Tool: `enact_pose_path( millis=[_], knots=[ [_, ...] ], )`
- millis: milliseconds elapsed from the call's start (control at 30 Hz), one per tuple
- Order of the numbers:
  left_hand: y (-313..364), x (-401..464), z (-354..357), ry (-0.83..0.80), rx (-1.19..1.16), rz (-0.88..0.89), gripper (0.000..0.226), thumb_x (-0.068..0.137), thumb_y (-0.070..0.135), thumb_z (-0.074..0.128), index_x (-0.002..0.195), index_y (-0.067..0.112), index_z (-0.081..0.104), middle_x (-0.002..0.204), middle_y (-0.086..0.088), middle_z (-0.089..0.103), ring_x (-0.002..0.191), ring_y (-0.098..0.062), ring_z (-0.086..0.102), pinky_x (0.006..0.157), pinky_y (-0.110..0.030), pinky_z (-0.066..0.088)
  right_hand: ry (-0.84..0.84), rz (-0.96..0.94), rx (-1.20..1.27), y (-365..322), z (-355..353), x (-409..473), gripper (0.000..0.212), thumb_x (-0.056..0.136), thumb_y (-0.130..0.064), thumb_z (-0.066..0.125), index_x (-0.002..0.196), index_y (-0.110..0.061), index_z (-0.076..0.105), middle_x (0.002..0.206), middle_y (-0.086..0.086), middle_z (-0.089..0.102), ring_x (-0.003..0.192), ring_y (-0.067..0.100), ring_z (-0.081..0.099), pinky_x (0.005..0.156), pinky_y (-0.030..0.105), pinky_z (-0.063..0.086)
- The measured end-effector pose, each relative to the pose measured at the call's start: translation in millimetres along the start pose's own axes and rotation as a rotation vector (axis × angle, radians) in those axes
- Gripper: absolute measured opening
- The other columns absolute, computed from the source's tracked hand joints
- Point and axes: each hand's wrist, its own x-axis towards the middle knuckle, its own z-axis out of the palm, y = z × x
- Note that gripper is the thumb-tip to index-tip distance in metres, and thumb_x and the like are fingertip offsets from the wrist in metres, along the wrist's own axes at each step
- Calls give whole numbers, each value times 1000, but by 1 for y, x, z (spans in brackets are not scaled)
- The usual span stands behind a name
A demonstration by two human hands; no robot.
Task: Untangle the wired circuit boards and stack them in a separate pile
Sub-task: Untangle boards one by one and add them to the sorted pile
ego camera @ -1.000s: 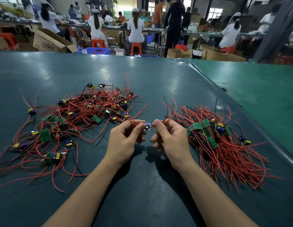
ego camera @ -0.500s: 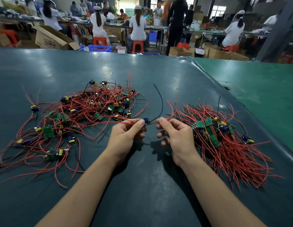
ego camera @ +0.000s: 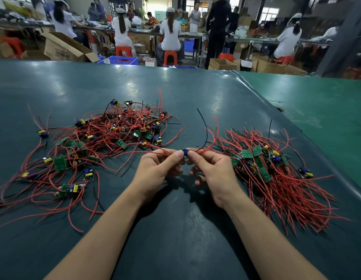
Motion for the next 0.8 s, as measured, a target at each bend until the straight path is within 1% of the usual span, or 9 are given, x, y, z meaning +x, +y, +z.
enact_pose_path(
  millis=[100,233,333,433,567,633,700,733,800],
  knots=[
    [1,-1,-2,-62,73,5,25,72,33,73,82,11,71,72,-4,69,57,-12,56,56,-20,47,12,-12,-50,1,-2,0,11,86,-20,73,80,-24,81,58,-5,61,44,7,45,38,15,33],
    [2,-1,-1,-75,77,11,21,73,31,74,79,11,70,70,-5,69,54,-11,51,53,-18,42,22,-7,-46,0,-5,1,9,86,-22,73,81,-21,81,57,-6,57,43,7,40,38,16,29],
    [1,-2,0,-67,100,30,15,79,23,74,76,10,68,67,-3,68,51,-10,49,50,-16,39,130,-33,8,-1,-3,4,14,87,-20,72,77,-11,78,56,-3,53,44,9,36,41,17,24],
    [3,0,1,-36,102,40,17,87,12,69,71,8,65,56,3,63,46,-8,44,46,-13,35,281,-83,143,-7,-7,11,19,89,-11,69,71,-9,74,53,-3,51,39,7,31,37,17,21],
    [3,2,0,-10,-14,24,30,86,8,67,57,18,67,62,-5,63,48,-11,41,52,-23,33,324,-138,221,-8,-6,11,27,90,-11,68,64,-11,74,58,3,54,40,8,31,38,18,22],
    [3,2,0,-14,-34,19,28,82,12,73,56,20,67,62,-7,62,49,-12,41,54,-26,32,332,-151,227,-7,-4,11,29,91,-11,67,63,-12,74,58,1,56,39,7,33,38,19,24],
    [3,2,0,-31,-28,12,21,76,18,72,56,20,67,62,-7,63,49,-12,42,53,-24,33,334,-157,231,-7,-4,11,29,93,-11,65,65,-13,73,62,1,61,39,7,36,37,18,27],
    [3,2,-1,-38,-23,10,20,75,20,71,56,21,67,63,-6,63,49,-11,42,52,-22,34,328,-153,232,-6,-5,12,26,94,-11,63,69,-12,71,63,-1,61,39,6,37,37,18,28],
    [0,3,-4,-45,-19,9,25,78,16,73,55,21,66,62,-6,64,48,-11,43,51,-20,36,308,-132,234,-5,-6,12,17,97,-8,57,82,-11,66,58,-3,59,39,7,39,36,19,31]
  ],
)
